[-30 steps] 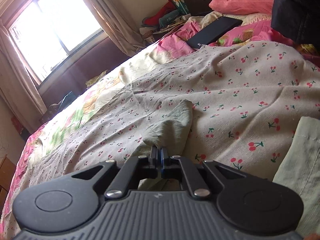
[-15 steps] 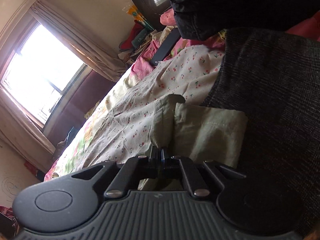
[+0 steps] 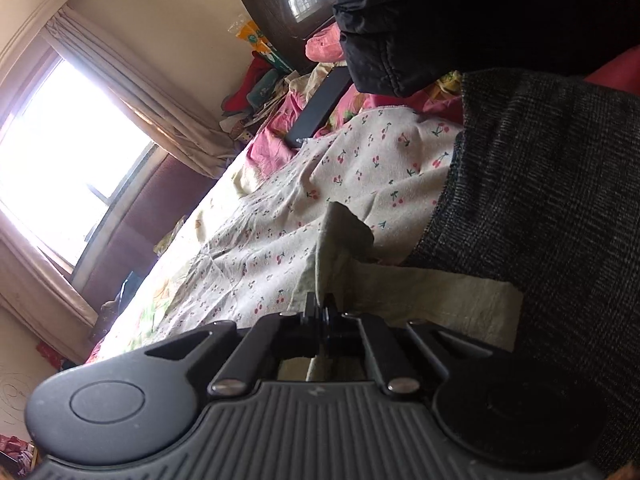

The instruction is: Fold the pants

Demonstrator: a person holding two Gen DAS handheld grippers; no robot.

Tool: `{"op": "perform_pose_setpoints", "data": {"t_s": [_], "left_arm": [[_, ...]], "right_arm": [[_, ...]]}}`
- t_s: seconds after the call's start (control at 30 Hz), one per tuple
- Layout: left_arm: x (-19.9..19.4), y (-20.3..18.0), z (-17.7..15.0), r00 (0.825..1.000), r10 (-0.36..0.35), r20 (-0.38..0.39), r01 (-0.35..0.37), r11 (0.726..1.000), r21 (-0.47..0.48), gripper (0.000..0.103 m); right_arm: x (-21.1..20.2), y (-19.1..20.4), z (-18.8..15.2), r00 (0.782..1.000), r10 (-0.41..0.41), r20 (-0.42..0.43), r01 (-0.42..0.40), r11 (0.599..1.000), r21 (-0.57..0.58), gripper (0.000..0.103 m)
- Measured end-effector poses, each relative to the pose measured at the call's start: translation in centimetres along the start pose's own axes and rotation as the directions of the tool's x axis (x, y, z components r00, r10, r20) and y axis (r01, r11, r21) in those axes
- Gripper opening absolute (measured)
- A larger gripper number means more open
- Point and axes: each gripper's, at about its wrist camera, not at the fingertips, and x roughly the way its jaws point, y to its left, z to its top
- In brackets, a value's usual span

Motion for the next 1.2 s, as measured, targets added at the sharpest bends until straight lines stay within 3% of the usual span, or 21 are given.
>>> {"op": "perform_pose_setpoints", "data": {"t_s": [0.13, 0.2, 0.3, 0.37, 0.47, 0.57, 0.6, 0.63, 0.77, 0.8, 0.83, 1.03, 1.17, 1.2], "left_arm": [[-1.6, 0.5, 0.0, 0.999, 0.027, 0.043, -0.027, 1.000, 0.006, 0.046], [-1.8, 0.2, -0.5, 0.999, 0.018, 0.032, -0.019, 1.000, 0.014, 0.046], [-1.0, -0.9, -1.3, 1.000, 0.006, -0.017, -0.005, 0.999, 0.051, 0.046], [-0.8, -1.6, -1.5, 1.000, 0.000, -0.023, 0.001, 0.998, 0.064, 0.046], [-1.0, -1.9, -1.3, 1.000, -0.020, -0.014, 0.021, 0.998, 0.061, 0.046], [-0.9, -2.0, -1.1, 1.000, -0.025, -0.007, 0.025, 0.997, 0.074, 0.046], [-0.8, -2.0, -1.0, 1.000, -0.027, -0.010, 0.027, 0.997, 0.074, 0.046], [-0.7, -2.1, -1.1, 1.000, -0.027, -0.012, 0.028, 0.997, 0.072, 0.046], [-0.6, -2.2, -1.0, 1.000, -0.023, -0.010, 0.024, 0.997, 0.067, 0.046], [-0.6, -2.2, -1.0, 1.000, -0.023, -0.011, 0.024, 0.997, 0.067, 0.046], [-0.7, -2.1, -1.0, 1.000, -0.023, -0.011, 0.024, 0.997, 0.066, 0.046], [-1.3, -1.6, -1.2, 1.000, -0.029, -0.003, 0.029, 0.998, 0.063, 0.046], [-1.1, -2.0, -1.4, 1.000, -0.019, -0.009, 0.020, 0.996, 0.082, 0.046], [-1.2, -2.1, -1.3, 1.000, -0.021, -0.005, 0.021, 0.996, 0.084, 0.046]], "right_arm": [[-4.9, 0.6, 0.5, 0.990, 0.117, 0.078, -0.116, 0.993, -0.013, 0.003], [-6.5, 0.3, 0.2, 0.987, 0.133, 0.092, -0.131, 0.991, -0.033, 0.003], [-5.1, -1.7, -0.7, 1.000, 0.015, 0.011, -0.014, 0.998, -0.060, 0.008], [-3.9, -4.0, -1.4, 0.996, -0.056, -0.077, 0.059, 0.998, 0.036, 0.008], [-4.8, -5.3, -1.9, 0.998, -0.054, -0.039, 0.058, 0.995, 0.085, 0.009], [-5.8, -5.3, -1.7, 0.996, -0.088, 0.015, 0.087, 0.995, 0.052, 0.025], [-5.7, -5.3, -1.5, 0.996, -0.092, 0.014, 0.092, 0.995, 0.048, 0.039], [-5.5, -5.4, -1.3, 0.995, -0.096, 0.013, 0.095, 0.994, 0.049, 0.046], [-4.2, -4.9, -1.0, 0.997, -0.071, 0.020, 0.070, 0.996, 0.055, 0.044], [-4.0, -4.6, -0.9, 0.997, -0.072, 0.024, 0.071, 0.996, 0.048, 0.029], [-3.7, -4.5, -0.8, 0.997, -0.073, 0.011, 0.072, 0.996, 0.051, 0.004], [-6.5, -4.1, -0.6, 0.998, -0.041, 0.053, 0.039, 0.999, 0.037, 0.006], [-5.1, -5.3, -1.0, 0.988, -0.156, -0.009, 0.156, 0.987, 0.038, 0.019], [-5.2, -5.7, -1.2, 0.989, -0.145, -0.004, 0.145, 0.987, 0.064, 0.019]]}}
